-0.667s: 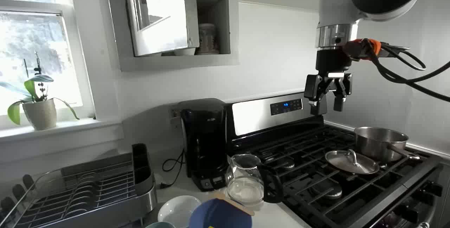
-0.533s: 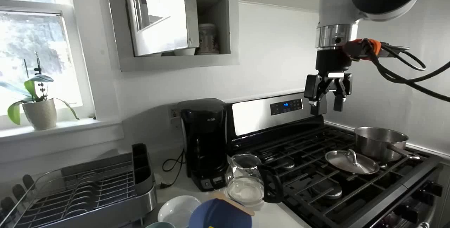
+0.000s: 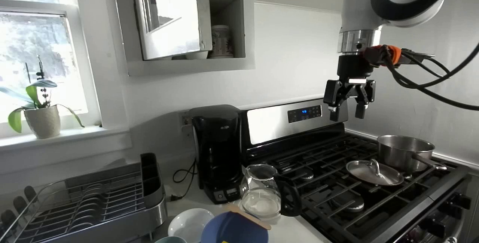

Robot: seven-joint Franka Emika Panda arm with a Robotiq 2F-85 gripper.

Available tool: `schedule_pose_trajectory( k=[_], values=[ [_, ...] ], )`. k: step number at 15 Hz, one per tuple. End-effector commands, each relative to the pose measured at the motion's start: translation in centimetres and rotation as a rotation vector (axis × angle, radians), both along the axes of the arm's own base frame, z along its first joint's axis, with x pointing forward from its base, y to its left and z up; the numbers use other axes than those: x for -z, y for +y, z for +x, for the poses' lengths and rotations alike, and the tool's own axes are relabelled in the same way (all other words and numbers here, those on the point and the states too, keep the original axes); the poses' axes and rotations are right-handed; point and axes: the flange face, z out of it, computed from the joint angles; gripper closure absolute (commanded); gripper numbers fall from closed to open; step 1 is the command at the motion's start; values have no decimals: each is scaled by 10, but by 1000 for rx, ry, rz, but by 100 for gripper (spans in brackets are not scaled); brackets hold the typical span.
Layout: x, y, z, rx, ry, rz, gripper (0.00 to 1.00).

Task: Put the lid on the pot

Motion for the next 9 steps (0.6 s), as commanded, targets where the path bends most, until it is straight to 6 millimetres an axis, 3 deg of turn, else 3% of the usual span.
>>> schedule_pose_trajectory(
  k=[1, 7, 8, 9],
  values=[
    [26, -60, 9, 161, -13, 49, 0],
    [97, -168, 1, 450, -49, 107, 0],
    [90, -184, 21, 486, -61, 105, 0],
    [100, -198, 21, 522, -90, 97, 0]
  ],
)
